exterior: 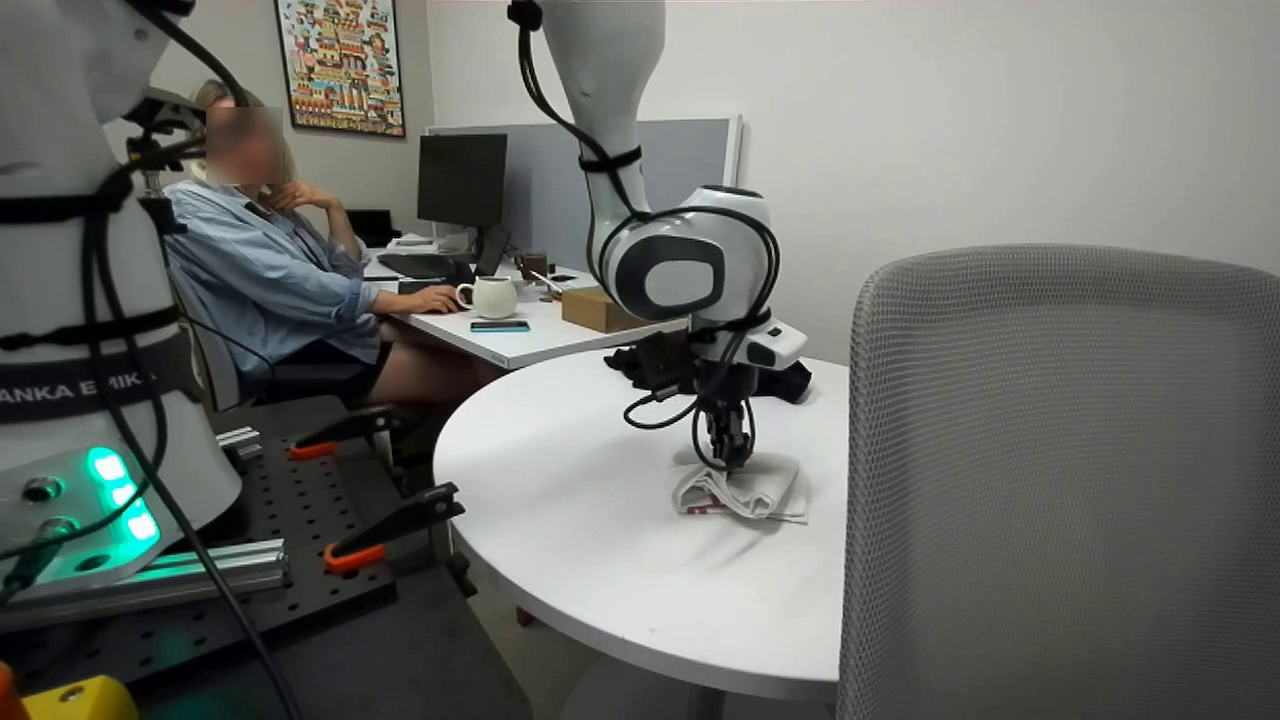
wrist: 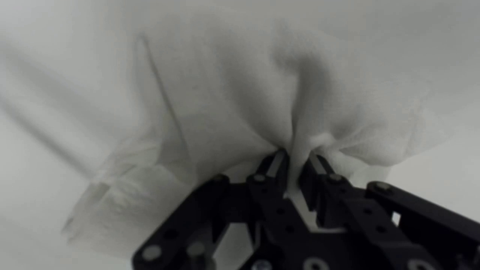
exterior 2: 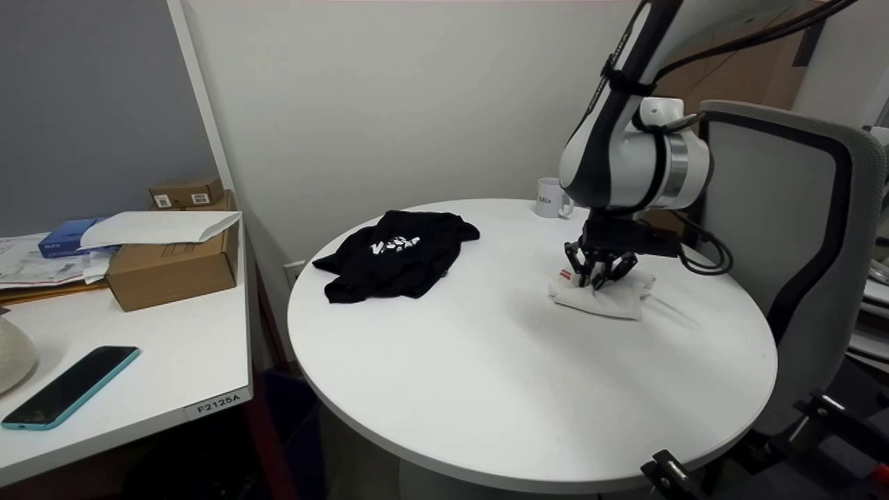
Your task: Wipe the table top with the white towel
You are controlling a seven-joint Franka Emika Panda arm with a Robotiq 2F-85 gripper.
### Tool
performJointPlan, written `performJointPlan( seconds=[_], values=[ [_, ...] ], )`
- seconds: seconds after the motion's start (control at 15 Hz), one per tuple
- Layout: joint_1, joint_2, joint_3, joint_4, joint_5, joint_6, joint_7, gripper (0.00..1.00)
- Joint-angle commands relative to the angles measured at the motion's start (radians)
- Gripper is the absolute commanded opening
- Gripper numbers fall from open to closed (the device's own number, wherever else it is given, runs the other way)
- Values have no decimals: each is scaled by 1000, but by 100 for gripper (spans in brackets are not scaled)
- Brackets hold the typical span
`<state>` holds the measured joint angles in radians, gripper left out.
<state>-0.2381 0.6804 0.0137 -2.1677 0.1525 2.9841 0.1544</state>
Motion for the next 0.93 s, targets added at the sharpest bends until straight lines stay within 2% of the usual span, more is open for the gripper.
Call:
performJointPlan(
  seconds=[0.0,0.2,0.27,0.4,0.53,0.67,0.73,0.87],
  values=[
    [-69,16,8,-100,20,41,-79,3],
    [-92,-40,66,-236,14,99,-118,3],
    [-121,-59,114,-272,15,112,-138,3],
    [-137,-82,182,-343,10,155,-152,3],
    [-123,-75,241,-389,12,209,-126,3],
    [-74,-42,270,-361,4,248,-85,3],
    [-37,-26,264,-331,2,249,-68,3],
    [34,4,251,-224,8,191,-30,3]
  ],
)
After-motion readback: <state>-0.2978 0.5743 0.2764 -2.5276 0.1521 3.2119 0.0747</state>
